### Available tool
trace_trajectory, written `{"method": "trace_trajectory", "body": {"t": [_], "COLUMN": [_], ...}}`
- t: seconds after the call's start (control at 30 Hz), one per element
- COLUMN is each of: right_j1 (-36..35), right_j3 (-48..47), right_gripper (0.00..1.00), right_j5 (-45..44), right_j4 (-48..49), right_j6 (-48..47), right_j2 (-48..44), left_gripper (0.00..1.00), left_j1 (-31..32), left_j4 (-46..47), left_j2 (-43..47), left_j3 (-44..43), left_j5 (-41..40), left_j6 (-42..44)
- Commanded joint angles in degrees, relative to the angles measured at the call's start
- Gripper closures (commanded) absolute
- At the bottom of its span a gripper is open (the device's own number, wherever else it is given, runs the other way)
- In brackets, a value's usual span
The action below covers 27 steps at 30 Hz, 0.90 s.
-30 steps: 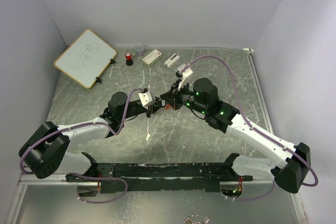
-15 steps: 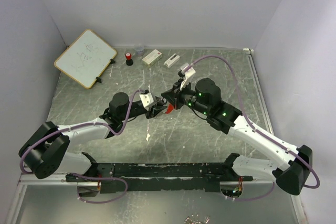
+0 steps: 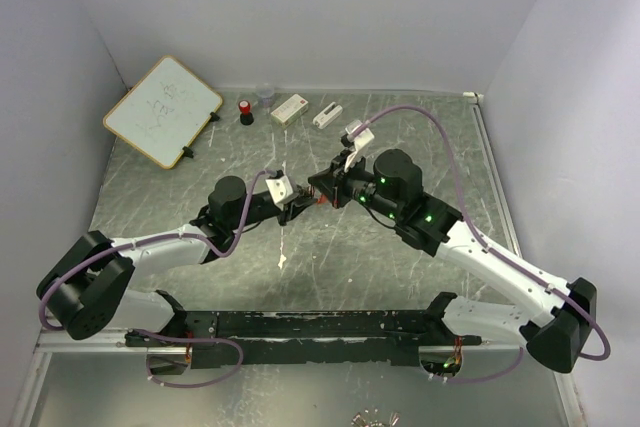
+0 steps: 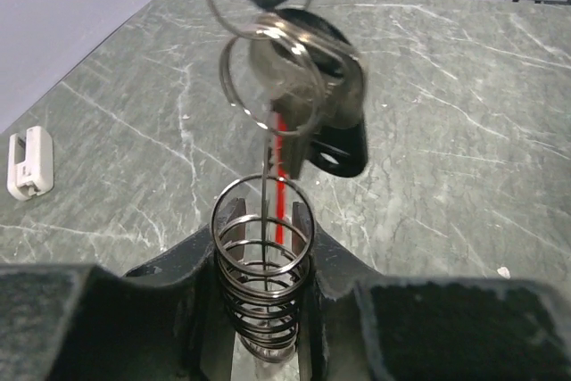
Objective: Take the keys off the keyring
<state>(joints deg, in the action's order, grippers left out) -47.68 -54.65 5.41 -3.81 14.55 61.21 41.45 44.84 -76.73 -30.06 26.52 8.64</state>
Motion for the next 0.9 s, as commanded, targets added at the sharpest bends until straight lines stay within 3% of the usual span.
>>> {"method": "trace_trajectory", "body": {"t": [0.0, 0.2, 0.4, 0.6, 0.87], "right_j1": [-0.37, -0.34, -0.4, -0.58, -0.8], "right_j3": [-0.2, 1.99, 5.71, 11.56, 17.66], "right_gripper": [1.0, 1.0, 1.0, 0.83, 0.76], "right_j5": [-1.0, -2.22, -1.38, -1.59, 0.34], "right_j4": [1.69, 0.67, 2.8, 9.64, 19.33], "right_j6": [0.63, 1.04, 0.55, -1.04, -3.57], "right_j2": [-2.57, -4.73, -5.89, -8.91, -10.38], "left_gripper": [0.93, 0.93, 0.93, 0.93, 0.93], "left_j1": [0.23, 0.37, 0.47, 0.96, 2.41], "left_j4": [-3.28, -16.05, -25.9, -30.14, -33.24], "left_j2": [1.13, 3.19, 5.7, 8.79, 11.94], "left_j3": [-2.45, -7.32, -13.99, -16.31, -18.89], "left_j5": [-5.7, -16.67, -22.56, -26.36, -26.38], "left_j6": [2.26, 10.22, 16.01, 18.68, 19.41]}}
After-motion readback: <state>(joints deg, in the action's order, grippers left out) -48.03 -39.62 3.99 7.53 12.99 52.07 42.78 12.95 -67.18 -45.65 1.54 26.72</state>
